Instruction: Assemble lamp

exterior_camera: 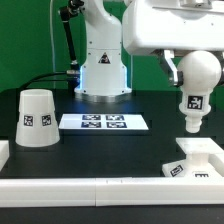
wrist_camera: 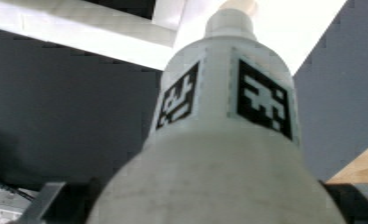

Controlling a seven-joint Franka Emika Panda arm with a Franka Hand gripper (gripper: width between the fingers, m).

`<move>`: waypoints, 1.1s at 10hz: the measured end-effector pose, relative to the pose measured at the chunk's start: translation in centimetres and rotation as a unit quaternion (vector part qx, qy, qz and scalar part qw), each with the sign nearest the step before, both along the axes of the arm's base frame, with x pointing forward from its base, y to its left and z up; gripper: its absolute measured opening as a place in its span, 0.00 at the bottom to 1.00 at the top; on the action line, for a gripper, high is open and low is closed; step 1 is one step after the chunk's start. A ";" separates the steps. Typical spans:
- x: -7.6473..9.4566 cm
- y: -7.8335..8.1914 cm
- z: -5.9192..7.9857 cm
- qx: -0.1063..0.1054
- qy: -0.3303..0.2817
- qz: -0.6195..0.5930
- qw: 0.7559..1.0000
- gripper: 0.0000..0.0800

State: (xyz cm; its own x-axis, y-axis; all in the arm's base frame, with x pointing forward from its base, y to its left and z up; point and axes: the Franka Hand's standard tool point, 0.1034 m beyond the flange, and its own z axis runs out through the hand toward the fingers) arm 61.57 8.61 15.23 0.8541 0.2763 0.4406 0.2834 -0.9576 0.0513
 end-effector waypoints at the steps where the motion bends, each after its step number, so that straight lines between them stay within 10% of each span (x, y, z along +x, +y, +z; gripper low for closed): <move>1: 0.0 0.2 -0.2 -0.001 0.001 0.003 1.000 0.72; 11: 1.0 1.0 -2.2 -0.008 0.000 0.023 1.000 0.72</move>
Offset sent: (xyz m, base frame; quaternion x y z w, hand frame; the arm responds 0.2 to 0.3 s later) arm 0.0296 -0.0029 -0.0016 -0.0190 0.0141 -0.0590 0.9980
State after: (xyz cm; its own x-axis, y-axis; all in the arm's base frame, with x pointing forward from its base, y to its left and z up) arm 62.56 9.62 13.07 0.8407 0.3219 0.4354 0.3269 -0.9428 0.0657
